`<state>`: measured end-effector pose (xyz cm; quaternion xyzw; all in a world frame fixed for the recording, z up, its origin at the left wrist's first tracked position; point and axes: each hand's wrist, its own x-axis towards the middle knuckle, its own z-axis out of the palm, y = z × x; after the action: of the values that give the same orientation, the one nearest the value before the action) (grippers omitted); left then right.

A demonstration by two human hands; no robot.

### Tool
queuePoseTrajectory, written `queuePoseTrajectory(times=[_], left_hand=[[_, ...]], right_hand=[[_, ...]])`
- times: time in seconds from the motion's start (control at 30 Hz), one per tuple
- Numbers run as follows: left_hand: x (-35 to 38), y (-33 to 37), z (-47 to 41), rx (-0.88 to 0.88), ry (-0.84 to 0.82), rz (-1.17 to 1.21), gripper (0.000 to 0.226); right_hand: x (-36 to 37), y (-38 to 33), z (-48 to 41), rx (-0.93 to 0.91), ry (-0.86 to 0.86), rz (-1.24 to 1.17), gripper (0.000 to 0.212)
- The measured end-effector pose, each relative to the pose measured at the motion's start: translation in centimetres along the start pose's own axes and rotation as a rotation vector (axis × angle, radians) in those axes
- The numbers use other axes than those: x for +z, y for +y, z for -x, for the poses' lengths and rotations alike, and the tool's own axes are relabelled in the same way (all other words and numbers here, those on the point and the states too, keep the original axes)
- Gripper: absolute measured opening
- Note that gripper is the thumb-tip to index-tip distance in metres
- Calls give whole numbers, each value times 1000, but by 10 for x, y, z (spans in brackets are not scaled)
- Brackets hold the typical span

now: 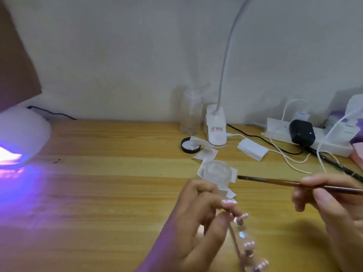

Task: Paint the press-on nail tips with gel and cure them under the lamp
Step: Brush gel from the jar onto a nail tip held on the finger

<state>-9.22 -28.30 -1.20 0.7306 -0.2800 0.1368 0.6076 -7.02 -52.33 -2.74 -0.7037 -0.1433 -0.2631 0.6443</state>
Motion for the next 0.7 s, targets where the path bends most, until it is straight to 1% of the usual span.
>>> queuePoseTrajectory(times=[0.07, 0.1, 0.13, 0.17, 0.2, 0.27, 0.33, 0.43, 0.5, 0.53, 0.6, 0.67, 0.7], left_hand=[[-6, -5, -11, -222, 115, 193, 12], [-9, -8, -16, -342, 181, 275, 8], [-11, -11, -19, -442, 217, 343, 10], [-12, -16, -19, -518, 243, 419, 13], [-11, -19, -20, -556, 246, 491, 15], [-10, -23, -20, -567, 191, 586, 18], [-8, -26, -19, -588, 99, 602, 22], [-9, -27, -18, -641, -5, 617, 22], [-10, -27, -19, -694, -44, 638, 25], [-11, -26, -20, -715, -50, 650, 26], [-11, -25, -21, -717, -39, 673, 25], [-10, -26, -22, -688, -22, 696, 22], [-9, -27, -22, -667, -18, 705, 22]], right_hand=[[3, -8, 1, -15, 6, 29, 41], [2, -8, 0, -25, 35, 59, 33], [0, -8, -2, -30, 44, 99, 26], [0, -6, -5, -7, 35, 125, 21], [-2, -6, -7, 7, 29, 144, 17], [-8, -8, -12, -1, 12, 201, 14], [-5, -17, -18, -73, -2, 251, 25], [-3, -28, -21, -220, -60, 308, 22], [0, -34, -26, -244, -115, 330, 20], [4, -39, -30, -280, -152, 360, 17], [16, -50, -36, -405, -246, 449, 17], [31, -60, -44, -441, -311, 511, 18], [37, -61, -48, -424, -337, 525, 17]])
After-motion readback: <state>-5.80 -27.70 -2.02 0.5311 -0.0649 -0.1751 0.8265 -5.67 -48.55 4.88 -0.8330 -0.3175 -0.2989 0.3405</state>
